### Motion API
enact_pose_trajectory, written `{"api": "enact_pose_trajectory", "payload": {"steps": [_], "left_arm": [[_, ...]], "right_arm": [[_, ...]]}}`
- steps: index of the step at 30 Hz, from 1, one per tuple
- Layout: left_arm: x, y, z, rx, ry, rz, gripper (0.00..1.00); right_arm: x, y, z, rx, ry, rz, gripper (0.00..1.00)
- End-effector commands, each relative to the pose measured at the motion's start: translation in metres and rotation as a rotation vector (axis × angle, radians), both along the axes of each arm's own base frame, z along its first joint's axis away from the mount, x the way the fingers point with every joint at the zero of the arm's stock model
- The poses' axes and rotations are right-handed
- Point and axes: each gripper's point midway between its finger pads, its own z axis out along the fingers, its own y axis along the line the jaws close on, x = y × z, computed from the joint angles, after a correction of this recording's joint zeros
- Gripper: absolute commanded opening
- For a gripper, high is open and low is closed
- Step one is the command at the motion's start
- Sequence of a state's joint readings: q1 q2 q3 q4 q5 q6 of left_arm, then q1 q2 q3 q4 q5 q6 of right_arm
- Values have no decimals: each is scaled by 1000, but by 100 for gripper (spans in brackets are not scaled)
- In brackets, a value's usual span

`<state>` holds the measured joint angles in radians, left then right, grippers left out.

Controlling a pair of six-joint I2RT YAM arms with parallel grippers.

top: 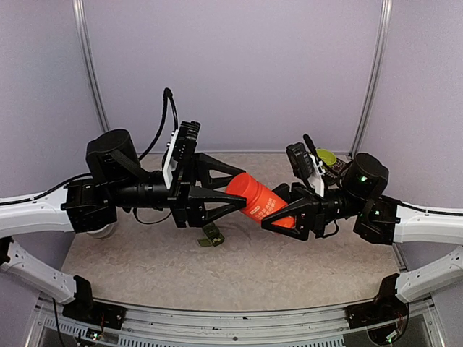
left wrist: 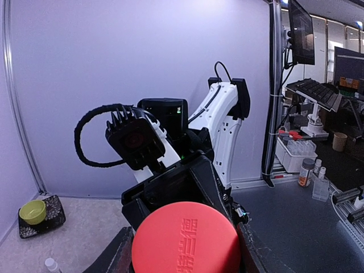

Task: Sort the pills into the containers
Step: Screw the lid of the pill bottle onto the pill bottle.

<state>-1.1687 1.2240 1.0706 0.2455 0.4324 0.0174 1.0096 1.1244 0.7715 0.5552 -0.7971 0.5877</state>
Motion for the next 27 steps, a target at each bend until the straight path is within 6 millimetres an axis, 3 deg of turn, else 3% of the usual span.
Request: {"api": "enact_pose_trajectory", "payload": {"steps": [1,6,10,14,17,21,27], "left_arm": [[-6,-1,-53,141,46,-95,56],[-1,5,-54,139,48,-99,71],[4,9,-47,150,52,-64,98],[15,17,-32,129,123,25,99],[31,24,-26,132,221,132,99],[38,33,-12,103,335,192,99],[60,35,-7,123,517,288,99]], "right_arm": [[-2,-4,35,114,-11,0,0],[-6,-4,38,117,-4,28,0],[0,-3,36,86,-21,-18,0],[16,-2,31,20,-78,-136,0],[32,-2,17,-62,-174,-249,0],[53,-6,-9,-178,-274,-374,0],[66,-8,-26,-244,-385,-437,0]]}}
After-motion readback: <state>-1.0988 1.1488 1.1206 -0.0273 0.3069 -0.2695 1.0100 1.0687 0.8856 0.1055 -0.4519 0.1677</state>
